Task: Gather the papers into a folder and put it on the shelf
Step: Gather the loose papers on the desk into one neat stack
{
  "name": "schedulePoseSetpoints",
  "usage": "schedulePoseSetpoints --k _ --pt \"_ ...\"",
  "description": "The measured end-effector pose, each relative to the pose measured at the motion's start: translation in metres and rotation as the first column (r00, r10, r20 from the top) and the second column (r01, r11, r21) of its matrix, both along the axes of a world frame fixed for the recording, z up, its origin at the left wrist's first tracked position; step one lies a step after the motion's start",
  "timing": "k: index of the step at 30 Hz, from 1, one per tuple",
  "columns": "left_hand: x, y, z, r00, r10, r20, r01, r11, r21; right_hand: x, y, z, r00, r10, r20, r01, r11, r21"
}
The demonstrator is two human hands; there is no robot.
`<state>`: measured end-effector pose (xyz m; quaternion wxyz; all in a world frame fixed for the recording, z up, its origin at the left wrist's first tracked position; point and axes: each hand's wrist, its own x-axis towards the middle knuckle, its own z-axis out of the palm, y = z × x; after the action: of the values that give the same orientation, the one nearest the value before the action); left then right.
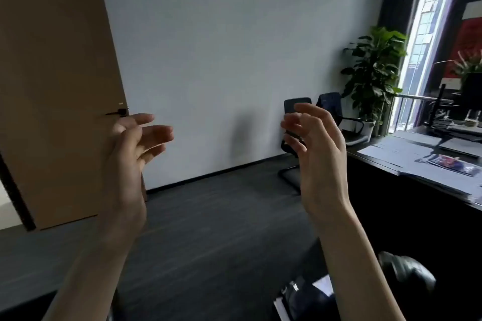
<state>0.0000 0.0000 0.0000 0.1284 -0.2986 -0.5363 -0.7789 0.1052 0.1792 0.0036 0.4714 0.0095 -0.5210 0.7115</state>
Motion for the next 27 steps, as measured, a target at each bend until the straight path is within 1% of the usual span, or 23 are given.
schedulePoseSetpoints --k 2,4,7,12,17,22,27 --pt "-0.017 0.009 0.001 1.000 0.011 0.014 -0.012 1.000 0.023 -0.016 0.009 0.000 1.000 -0.017 -0.007 0.017 1.000 0.002" --pt "-0.071 0.031 0.000 0.999 0.029 0.038 -0.029 1.000 0.009 -0.070 0.028 -0.002 0.999 -0.033 0.014 0.033 0.999 -0.009" --pt "-0.154 0.067 0.007 0.998 0.039 0.054 -0.039 0.999 0.010 -0.152 0.064 0.005 0.999 -0.044 -0.002 0.044 0.999 -0.032" --pt "-0.264 0.118 0.018 0.999 -0.005 0.040 0.004 1.000 0.006 -0.260 0.114 0.015 0.998 -0.055 -0.015 0.054 0.998 -0.025" --pt "-0.378 0.168 0.008 0.997 -0.055 0.056 0.054 0.998 0.020 -0.358 0.167 0.007 0.997 -0.075 0.001 0.075 0.997 -0.015" --pt "-0.495 0.236 -0.006 0.993 -0.103 0.064 0.102 0.995 0.015 -0.464 0.225 -0.008 0.991 -0.131 0.010 0.131 0.991 -0.012" --pt "-0.609 0.319 0.005 0.982 -0.181 0.050 0.180 0.983 0.019 -0.576 0.292 -0.004 0.975 -0.220 -0.020 0.219 0.975 -0.041"
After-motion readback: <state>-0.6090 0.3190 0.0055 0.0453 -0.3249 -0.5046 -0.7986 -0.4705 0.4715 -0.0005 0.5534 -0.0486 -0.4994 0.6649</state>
